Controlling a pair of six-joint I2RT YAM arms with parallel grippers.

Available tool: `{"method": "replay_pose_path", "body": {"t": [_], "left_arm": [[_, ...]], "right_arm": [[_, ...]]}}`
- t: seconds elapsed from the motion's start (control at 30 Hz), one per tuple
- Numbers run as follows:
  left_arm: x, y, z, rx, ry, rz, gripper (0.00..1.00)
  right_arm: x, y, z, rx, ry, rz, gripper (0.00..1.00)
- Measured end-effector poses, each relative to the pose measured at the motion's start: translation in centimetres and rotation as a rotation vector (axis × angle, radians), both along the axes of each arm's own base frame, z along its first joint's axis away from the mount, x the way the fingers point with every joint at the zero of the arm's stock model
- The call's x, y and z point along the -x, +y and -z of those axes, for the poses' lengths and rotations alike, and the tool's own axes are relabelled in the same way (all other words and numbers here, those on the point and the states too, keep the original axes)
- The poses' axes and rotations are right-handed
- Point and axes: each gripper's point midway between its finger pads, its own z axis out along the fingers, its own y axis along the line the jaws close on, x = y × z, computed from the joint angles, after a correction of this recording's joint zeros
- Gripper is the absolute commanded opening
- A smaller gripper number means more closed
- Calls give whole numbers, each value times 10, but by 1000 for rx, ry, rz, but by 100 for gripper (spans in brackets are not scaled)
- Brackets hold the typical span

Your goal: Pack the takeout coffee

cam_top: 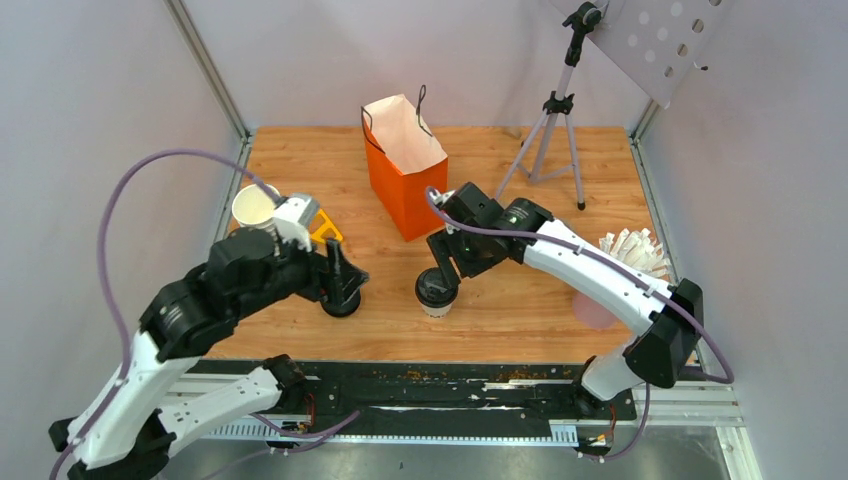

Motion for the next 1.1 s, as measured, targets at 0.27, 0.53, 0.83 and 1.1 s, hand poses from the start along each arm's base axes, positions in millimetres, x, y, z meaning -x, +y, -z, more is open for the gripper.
{"method": "replay_pose_path", "body": {"t": [0.27,0.53,0.83,1.1], "left_arm": [[-28,-60,40,-38,122,96,74],[-50,-86,105,-59,220,58,71],[-68,-107,139,-33,269,27,63],[-61,-106,183,2,352,7,58]], "right_arm": [[-14,-12,27,-104,0,112,46],[-27,1,15,-251,-29,107,40],[-24,5,30,-269,-14,85,37],[-23,7,31,-275,-8,77,34]]}}
